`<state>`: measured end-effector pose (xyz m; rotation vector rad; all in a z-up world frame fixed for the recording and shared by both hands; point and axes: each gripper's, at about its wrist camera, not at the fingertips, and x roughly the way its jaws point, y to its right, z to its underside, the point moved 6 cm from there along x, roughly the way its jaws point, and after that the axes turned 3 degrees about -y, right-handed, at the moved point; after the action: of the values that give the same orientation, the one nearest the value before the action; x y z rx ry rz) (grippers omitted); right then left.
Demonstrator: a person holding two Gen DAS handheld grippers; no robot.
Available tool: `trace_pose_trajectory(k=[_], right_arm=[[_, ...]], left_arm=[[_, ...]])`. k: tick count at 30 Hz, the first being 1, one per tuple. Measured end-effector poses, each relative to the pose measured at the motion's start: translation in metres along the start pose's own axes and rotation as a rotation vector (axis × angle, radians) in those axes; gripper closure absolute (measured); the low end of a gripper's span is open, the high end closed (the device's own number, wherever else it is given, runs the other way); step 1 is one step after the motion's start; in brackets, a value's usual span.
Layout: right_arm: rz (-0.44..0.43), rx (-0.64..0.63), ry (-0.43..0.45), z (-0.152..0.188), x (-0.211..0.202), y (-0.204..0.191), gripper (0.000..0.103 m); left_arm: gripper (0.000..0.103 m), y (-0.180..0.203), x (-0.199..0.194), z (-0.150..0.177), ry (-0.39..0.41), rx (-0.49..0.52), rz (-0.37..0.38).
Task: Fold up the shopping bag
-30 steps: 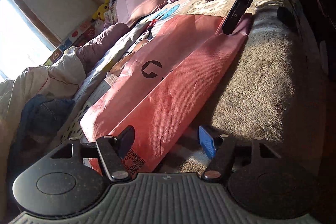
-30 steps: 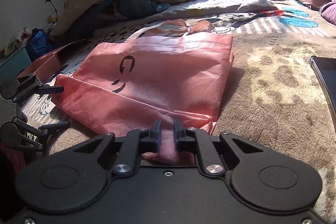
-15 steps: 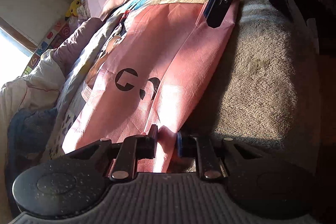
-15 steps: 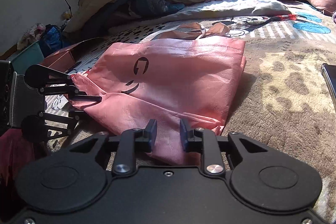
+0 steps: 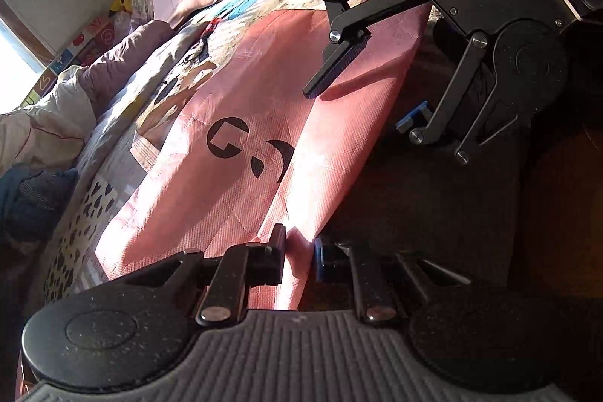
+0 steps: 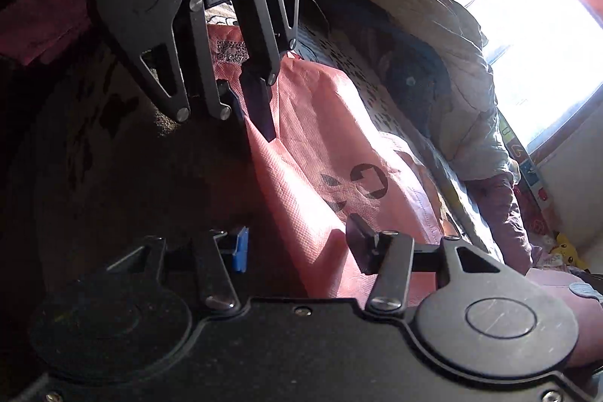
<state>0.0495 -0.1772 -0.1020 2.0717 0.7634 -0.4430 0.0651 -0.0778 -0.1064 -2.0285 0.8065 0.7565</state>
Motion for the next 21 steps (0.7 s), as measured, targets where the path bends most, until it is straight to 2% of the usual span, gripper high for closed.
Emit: trace_pose_trajectory(k=[3, 4, 8, 10, 14, 17, 21], right_arm=[[-0.035, 0.041, -0.086, 0.026, -0.003, 0.026, 0.082], [-0.063, 0.055, -0.084, 0.036, -0.008, 0.032, 0.083], [-0.119, 0.084, -0.044, 0.048, -0.020, 0.040, 0.083], [-0.146, 0.117, 0.011, 0.051, -0.027, 0.047, 0.083], [-0.147, 0.180, 0.043, 0.067, -0.031, 0.048, 0.082], [-0.154, 0.209, 0.064, 0.074, -0.032, 0.050, 0.082], [-0.162, 0.183, 0.074, 0.079, -0.024, 0.055, 0.082]], left_arm=[[0.090, 0.000, -0.001, 0.005, 0.014, -0.021, 0.015], [0.090, 0.001, -0.001, 0.005, 0.021, -0.027, 0.017], [0.090, 0.002, -0.002, 0.008, 0.035, -0.028, 0.016], [0.090, 0.000, -0.003, 0.012, 0.046, -0.033, 0.025], [0.090, -0.002, -0.003, 0.011, 0.043, -0.042, 0.037], [0.090, 0.004, -0.003, 0.009, 0.044, 0.040, 0.011], [0.087, 0.015, -0.002, 0.019, 0.101, 0.368, -0.084]])
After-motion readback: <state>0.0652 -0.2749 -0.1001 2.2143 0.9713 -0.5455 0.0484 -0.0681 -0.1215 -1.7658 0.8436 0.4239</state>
